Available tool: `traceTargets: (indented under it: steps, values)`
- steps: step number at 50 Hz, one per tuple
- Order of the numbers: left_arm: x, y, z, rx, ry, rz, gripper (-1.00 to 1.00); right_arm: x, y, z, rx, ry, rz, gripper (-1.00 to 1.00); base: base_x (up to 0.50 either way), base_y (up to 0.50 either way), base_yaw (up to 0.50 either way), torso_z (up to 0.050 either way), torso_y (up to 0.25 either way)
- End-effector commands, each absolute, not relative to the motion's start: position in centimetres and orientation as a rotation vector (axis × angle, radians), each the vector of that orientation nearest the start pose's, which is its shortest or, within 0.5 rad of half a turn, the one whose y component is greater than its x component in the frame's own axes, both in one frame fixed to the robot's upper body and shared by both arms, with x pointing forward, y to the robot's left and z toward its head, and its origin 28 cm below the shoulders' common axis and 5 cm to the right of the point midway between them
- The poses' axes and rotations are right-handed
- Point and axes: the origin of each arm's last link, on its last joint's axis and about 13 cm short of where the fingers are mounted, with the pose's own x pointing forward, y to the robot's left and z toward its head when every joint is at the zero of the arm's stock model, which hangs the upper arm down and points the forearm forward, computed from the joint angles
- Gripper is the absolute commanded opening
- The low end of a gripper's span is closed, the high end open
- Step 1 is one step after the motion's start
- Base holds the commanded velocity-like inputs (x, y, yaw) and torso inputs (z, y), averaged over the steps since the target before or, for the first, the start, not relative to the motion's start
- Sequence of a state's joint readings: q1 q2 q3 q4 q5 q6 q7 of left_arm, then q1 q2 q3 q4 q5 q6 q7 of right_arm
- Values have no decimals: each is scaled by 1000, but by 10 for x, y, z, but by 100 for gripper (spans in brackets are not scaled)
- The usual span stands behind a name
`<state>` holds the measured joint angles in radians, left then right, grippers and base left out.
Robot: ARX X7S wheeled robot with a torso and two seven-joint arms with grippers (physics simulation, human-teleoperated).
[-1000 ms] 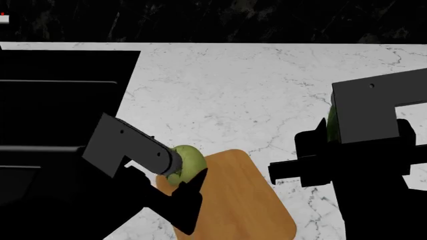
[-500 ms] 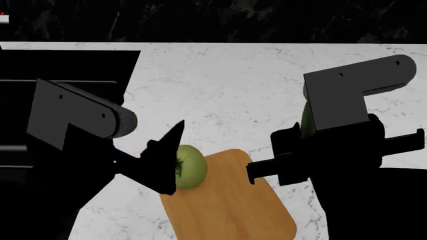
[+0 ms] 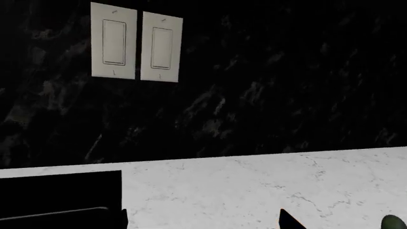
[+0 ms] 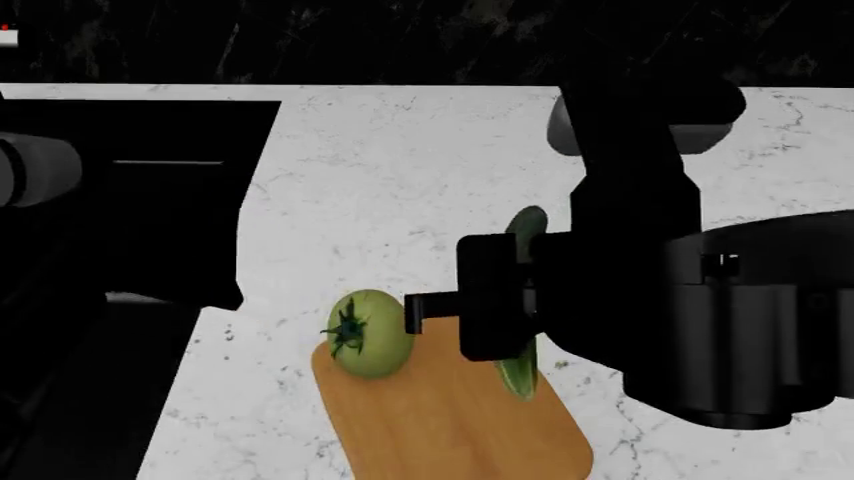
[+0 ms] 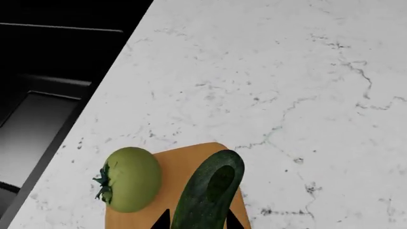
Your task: Pick the vegetables from the sink and place them on the cutting board.
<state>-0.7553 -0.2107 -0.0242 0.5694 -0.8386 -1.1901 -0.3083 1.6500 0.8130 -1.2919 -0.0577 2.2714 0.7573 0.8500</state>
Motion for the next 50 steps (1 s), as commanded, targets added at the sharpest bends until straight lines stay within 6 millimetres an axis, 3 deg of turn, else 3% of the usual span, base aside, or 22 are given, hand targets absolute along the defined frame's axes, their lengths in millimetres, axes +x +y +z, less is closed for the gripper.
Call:
traceTargets:
  steps: [1, 27, 50]
  values:
    - [257, 203, 238, -139, -82, -324, 100, 265, -113, 310, 74, 756, 340, -100, 0, 0, 0, 0, 0]
    - [258, 199, 239, -125, -81, -324, 100, 277, -119, 276, 105, 811, 335, -100, 0, 0, 0, 0, 0]
    - [258, 201, 238, -128, -78, -325, 100, 279, -116, 263, 101, 841, 340, -100, 0, 0, 0, 1, 0]
